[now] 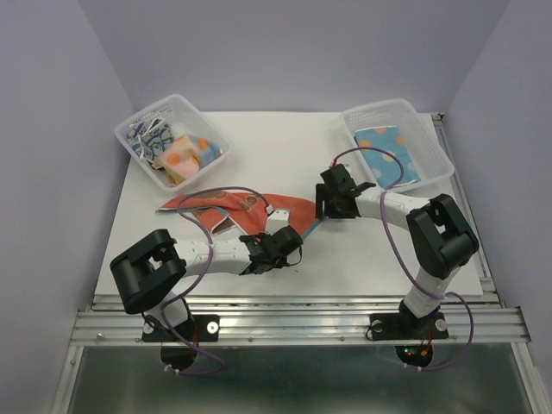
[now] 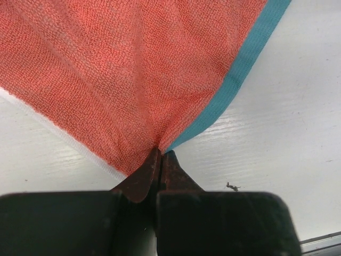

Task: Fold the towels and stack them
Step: Flatten out the crumpled towel

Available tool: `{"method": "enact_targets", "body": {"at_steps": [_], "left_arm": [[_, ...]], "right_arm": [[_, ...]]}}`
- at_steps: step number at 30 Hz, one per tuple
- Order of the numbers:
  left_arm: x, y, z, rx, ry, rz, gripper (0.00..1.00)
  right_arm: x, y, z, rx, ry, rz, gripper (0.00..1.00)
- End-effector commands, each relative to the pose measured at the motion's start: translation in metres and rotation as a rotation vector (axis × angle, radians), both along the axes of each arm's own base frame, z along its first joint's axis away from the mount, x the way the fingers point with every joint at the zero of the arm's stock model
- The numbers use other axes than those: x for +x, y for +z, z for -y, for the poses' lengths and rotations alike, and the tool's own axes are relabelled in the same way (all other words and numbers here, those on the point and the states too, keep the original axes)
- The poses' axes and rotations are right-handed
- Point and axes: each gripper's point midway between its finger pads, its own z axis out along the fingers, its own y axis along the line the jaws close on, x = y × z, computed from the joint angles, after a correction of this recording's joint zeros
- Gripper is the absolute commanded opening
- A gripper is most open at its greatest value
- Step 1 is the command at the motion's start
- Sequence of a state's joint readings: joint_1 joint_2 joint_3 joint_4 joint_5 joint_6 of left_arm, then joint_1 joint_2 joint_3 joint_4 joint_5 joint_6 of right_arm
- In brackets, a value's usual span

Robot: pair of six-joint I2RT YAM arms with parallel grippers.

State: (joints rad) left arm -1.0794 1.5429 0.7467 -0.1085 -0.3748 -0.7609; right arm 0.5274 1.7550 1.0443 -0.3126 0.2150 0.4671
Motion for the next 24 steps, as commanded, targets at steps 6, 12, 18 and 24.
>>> {"method": "enact_targets", "body": {"at_steps": [6,12,18,24], "left_arm": [[-0.019,-0.016,-0.026,0.065,0.027,-0.044,0.0],[0.001,0.011,-0.029,0.045,0.102,0.069,0.0],[0.038,0.104,-0.021,-0.044,0.174,0.299,0.0],[0.054,0.224,-0.014,-0.17,0.159,0.472,0.0]], "right_arm": [[0.002,-0.009,-0.01,-0.065,-0.007,0.015,0.45],[0.007,0.006,-0.019,-0.041,0.01,0.062,0.01],[0.015,0.096,-0.027,0.081,0.049,0.279,0.01],[0.014,0.214,-0.021,0.184,0.069,0.528,0.01]]}}
